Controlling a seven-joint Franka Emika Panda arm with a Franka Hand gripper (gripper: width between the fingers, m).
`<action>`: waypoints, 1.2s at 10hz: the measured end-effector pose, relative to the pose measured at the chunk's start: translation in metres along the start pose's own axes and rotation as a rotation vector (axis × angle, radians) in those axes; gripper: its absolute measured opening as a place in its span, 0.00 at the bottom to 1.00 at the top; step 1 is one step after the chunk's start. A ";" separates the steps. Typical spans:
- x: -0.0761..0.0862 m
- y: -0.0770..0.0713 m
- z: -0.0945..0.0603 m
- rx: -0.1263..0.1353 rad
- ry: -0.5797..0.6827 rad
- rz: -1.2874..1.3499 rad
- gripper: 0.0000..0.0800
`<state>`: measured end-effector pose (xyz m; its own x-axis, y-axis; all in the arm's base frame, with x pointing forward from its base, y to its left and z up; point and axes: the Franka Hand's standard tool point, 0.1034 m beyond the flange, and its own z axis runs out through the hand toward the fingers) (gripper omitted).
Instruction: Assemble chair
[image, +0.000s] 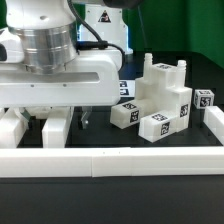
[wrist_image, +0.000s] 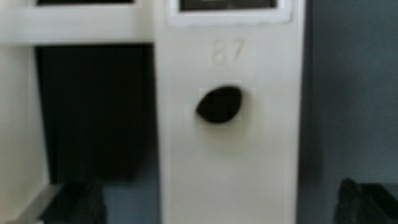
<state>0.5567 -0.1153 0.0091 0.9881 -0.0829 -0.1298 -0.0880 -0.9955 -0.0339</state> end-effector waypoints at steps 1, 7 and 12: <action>0.000 0.000 0.001 0.000 -0.001 0.000 0.81; 0.001 -0.003 0.003 -0.006 0.005 -0.001 0.35; 0.005 -0.014 -0.031 0.013 0.011 -0.023 0.35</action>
Offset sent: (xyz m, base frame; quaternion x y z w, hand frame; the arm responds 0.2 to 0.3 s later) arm 0.0001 0.0014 0.0009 -0.0114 -0.0003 -0.0041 0.9999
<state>0.5668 -0.1028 0.0395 0.9911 -0.0607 -0.1183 -0.0670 -0.9965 -0.0500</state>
